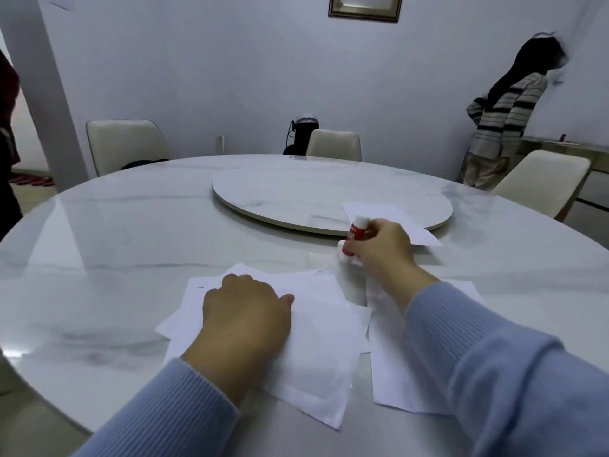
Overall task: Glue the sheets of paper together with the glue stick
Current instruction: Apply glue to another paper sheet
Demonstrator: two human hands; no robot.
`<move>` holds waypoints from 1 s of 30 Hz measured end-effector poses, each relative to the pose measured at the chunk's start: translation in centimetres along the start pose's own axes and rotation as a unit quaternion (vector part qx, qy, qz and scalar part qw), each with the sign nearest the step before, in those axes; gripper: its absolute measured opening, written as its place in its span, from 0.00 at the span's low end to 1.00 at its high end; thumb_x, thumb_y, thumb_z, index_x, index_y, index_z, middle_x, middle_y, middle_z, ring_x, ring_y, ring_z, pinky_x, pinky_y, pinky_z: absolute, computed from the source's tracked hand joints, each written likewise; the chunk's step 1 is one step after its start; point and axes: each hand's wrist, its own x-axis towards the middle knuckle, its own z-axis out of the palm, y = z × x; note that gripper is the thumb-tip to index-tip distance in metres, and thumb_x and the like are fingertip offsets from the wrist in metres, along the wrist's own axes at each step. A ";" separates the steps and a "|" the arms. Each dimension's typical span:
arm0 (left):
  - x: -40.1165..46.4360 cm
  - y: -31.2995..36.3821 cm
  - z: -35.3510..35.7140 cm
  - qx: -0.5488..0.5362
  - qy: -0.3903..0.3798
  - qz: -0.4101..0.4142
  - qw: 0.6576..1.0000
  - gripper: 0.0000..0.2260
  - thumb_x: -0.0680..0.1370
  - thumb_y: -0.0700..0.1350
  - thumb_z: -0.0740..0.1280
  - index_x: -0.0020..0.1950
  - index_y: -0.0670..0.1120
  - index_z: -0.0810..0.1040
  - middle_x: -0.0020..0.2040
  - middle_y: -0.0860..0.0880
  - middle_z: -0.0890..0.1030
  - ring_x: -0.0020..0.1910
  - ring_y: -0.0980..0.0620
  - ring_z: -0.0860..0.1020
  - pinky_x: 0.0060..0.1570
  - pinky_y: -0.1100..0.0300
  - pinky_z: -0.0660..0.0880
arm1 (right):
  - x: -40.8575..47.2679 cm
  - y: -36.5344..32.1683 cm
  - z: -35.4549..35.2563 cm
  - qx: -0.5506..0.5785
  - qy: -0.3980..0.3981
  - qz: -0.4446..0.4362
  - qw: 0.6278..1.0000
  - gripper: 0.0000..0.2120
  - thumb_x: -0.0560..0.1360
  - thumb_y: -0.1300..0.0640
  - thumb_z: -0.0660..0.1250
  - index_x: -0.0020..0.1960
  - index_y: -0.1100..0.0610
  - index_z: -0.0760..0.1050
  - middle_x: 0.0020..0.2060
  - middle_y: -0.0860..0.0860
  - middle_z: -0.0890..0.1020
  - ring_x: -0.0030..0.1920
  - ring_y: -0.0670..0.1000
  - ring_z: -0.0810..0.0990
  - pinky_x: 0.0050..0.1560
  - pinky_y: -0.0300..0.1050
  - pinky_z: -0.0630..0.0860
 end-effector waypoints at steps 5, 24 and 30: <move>-0.5 -0.5 -0.1 -0.028 0.009 -0.016 0.999 0.28 0.74 0.67 0.54 0.61 0.48 0.74 0.60 0.48 0.72 0.64 0.48 0.66 0.57 0.56 0.66 | -0.1 0.9 1.1 -0.037 0.006 -0.022 0.999 0.16 0.67 0.58 0.76 0.53 0.58 0.80 0.47 0.52 0.84 0.46 0.50 0.80 0.45 0.40 0.73; -1.5 0.2 1.4 -0.061 -0.076 0.090 0.991 0.36 0.72 0.71 0.47 0.76 0.59 0.41 0.78 0.52 0.39 0.77 0.46 0.39 0.73 0.39 0.40 | -3.6 3.5 -14.2 -0.427 -0.194 -0.020 0.883 0.49 0.56 0.43 0.78 0.73 0.36 0.59 0.60 0.37 0.73 0.61 0.51 0.67 0.66 0.47 0.67; -2.0 1.1 1.6 -0.064 -0.067 0.032 0.995 0.37 0.72 0.72 0.46 0.76 0.57 0.42 0.78 0.50 0.41 0.77 0.43 0.40 0.71 0.36 0.41 | -5.5 1.6 -13.8 -0.553 -0.121 -0.110 0.817 0.38 0.62 0.40 0.74 0.69 0.37 0.64 0.53 0.41 0.74 0.42 0.44 0.59 0.55 0.42 0.59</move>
